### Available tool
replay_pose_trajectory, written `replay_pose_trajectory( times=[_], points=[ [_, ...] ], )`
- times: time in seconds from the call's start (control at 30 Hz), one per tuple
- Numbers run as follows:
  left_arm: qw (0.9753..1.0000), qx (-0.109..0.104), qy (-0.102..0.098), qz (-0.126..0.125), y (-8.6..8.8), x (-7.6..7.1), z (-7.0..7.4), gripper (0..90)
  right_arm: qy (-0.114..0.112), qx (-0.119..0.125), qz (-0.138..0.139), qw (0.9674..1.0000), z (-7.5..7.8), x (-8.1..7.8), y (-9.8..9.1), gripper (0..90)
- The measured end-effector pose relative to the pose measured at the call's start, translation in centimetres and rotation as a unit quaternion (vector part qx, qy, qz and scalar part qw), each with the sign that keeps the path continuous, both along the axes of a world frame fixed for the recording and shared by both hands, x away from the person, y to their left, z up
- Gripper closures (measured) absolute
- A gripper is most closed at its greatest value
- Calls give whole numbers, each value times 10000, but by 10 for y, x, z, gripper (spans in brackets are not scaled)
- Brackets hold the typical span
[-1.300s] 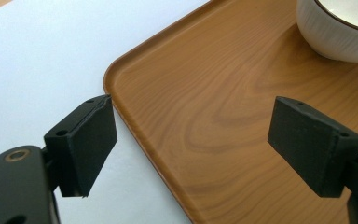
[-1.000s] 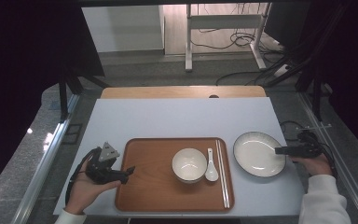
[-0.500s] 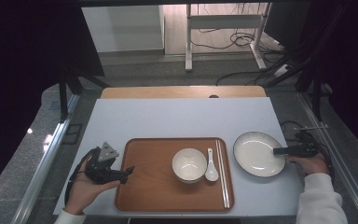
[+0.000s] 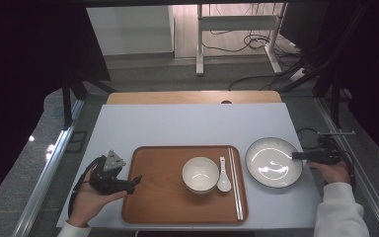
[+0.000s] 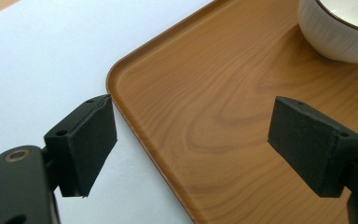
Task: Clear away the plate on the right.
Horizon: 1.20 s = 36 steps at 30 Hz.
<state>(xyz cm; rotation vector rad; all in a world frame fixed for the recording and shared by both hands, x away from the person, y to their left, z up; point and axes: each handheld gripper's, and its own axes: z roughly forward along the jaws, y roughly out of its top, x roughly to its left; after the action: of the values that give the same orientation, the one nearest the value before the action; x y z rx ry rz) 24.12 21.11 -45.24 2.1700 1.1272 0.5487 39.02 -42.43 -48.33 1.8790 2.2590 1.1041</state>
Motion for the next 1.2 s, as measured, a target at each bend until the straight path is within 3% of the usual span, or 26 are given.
replay_pose_trajectory(
  times=[0.37, 0.47, 0.7, 0.97, 1.2],
  points=[
    [10000, -14, -47, 46, 1, -1, 1, 154, -90, -101, -14, 9999, 11, -2, 6, 857],
    [10000, -16, -43, 39, 1, -1, 1, 154, -305, -189, -113, 9993, 15, -4, 6, 858],
    [9999, -58, -92, 95, 3, -1, 3, 154, -450, -67, -103, 9989, 20, -7, 5, 852],
    [9999, -67, -91, 107, 2, 0, 2, 154, -734, -149, -130, 9971, 31, -12, 7, 843],
    [9999, -48, -91, 115, 3, -1, 4, 154, -952, 83, -42, 9954, 42, -16, 9, 841]
  ],
)
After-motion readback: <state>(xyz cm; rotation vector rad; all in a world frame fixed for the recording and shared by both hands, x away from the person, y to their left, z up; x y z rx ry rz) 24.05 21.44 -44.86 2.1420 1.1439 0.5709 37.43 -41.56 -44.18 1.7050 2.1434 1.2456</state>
